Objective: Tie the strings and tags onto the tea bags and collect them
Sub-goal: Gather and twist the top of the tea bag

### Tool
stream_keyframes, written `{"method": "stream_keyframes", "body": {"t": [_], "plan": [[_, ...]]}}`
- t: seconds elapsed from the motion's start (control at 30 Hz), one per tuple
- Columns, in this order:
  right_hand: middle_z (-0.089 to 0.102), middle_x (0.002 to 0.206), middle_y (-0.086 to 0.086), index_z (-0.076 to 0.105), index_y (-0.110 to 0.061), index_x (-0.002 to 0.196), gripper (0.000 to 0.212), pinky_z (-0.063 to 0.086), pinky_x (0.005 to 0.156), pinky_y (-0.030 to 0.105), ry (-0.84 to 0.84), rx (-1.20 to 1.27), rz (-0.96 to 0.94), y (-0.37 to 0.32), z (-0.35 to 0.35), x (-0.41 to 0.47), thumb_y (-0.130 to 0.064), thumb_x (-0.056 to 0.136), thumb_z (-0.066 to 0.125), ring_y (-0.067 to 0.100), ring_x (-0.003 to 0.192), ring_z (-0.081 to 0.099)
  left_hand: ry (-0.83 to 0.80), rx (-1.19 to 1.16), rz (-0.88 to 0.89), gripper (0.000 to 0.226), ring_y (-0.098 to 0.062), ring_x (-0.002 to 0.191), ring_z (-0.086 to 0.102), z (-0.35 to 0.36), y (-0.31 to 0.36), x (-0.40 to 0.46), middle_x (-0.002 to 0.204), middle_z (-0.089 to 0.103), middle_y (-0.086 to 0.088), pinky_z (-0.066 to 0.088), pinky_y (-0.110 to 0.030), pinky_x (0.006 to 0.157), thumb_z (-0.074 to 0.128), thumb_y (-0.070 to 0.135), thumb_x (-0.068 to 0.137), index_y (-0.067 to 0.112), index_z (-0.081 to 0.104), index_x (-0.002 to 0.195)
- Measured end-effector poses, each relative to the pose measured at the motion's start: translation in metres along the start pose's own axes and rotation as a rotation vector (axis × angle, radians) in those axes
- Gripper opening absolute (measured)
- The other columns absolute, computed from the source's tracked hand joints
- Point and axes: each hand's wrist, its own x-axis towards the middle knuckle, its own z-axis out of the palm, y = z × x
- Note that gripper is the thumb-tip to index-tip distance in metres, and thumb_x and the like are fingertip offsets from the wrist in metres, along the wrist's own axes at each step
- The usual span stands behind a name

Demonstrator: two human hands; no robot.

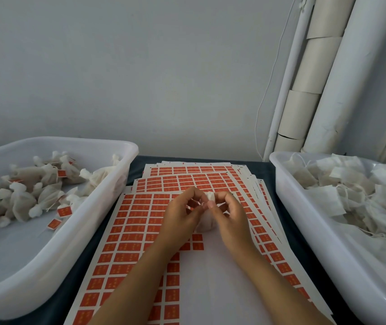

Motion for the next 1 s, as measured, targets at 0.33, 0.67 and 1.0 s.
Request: {"method": "stream_keyframes", "body": {"t": [0.33,0.67,1.0], "plan": [[0.061,0.097,-0.017,0.057,-0.029,0.092,0.003,0.044,0.074,0.005,-0.047,-0.008,-0.066,-0.0017,-0.0017,-0.0013,-0.031,0.089,0.057,-0.006,0.094,0.054,0.061,0.046,-0.077,0.019,-0.007,0.07,0.06,-0.0015,-0.002,0.0019,0.077,0.062,0.007,0.053,-0.016,0.062,0.06,0.004,0.089,0.022,0.057,0.082],[0.064,0.092,-0.01,0.059,-0.029,0.089,0.011,0.052,0.066,0.012,0.016,0.136,0.04,0.0001,-0.0065,0.0025,-0.018,0.089,0.059,0.01,0.088,0.062,0.068,-0.02,-0.101,0.028,-0.007,0.074,0.061,-0.0021,0.0005,0.0016,0.083,0.062,0.007,0.052,-0.013,0.065,0.063,0.001,0.085,0.023,0.056,0.098],[0.065,0.092,-0.014,0.062,-0.031,0.09,0.015,0.051,0.069,0.008,-0.064,0.037,0.047,0.0008,-0.0078,0.0045,-0.017,0.086,0.064,0.007,0.088,0.063,0.049,0.048,-0.066,0.03,-0.003,0.071,0.059,-0.0051,-0.0009,0.0012,0.078,0.062,0.007,0.049,-0.011,0.062,0.057,-0.006,0.086,0.024,0.059,0.08]]}}
